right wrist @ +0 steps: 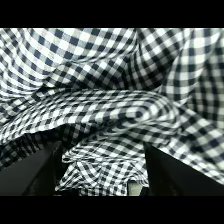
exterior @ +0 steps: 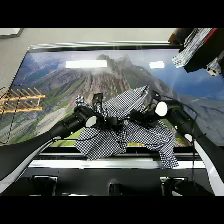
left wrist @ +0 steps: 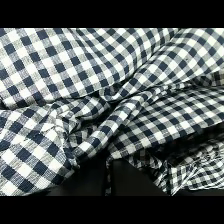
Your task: Fold the clothes and pants, and hang the long-sleeved shirts on hangers.
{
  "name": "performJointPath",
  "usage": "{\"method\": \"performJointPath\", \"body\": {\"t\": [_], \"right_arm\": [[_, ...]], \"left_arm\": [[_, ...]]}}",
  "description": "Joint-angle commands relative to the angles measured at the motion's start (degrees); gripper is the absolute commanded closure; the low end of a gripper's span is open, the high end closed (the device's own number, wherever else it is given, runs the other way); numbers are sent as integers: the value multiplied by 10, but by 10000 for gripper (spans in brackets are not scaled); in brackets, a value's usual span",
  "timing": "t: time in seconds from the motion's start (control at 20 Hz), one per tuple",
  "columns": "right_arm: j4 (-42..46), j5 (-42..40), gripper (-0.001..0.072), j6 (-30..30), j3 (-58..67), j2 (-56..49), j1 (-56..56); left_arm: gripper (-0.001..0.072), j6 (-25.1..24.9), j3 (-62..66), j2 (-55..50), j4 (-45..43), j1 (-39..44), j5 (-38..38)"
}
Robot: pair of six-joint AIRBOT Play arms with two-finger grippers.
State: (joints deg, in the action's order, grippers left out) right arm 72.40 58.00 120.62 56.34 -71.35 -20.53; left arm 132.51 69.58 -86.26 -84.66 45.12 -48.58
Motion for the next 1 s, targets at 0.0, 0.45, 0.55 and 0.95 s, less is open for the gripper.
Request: {"method": "performJointPath", "body": {"t": [0.0, 0.45, 0.55, 0.95], "right_arm": [[-8, -9, 133, 7, 1, -30, -23], [91, 38, 683, 19, 1, -7, -32], [126, 46, 628, 42, 1, 25, -32], [13, -23, 270, 67, 1, 26, -32]], "left_arm": [[687, 0, 0, 0, 0, 0, 0], [688, -1, 2, 10, 0, -12, -27], [687, -18, 6, 16, 0, -19, -30], [687, -24, 9, 15, 0, -22, -28]]}}
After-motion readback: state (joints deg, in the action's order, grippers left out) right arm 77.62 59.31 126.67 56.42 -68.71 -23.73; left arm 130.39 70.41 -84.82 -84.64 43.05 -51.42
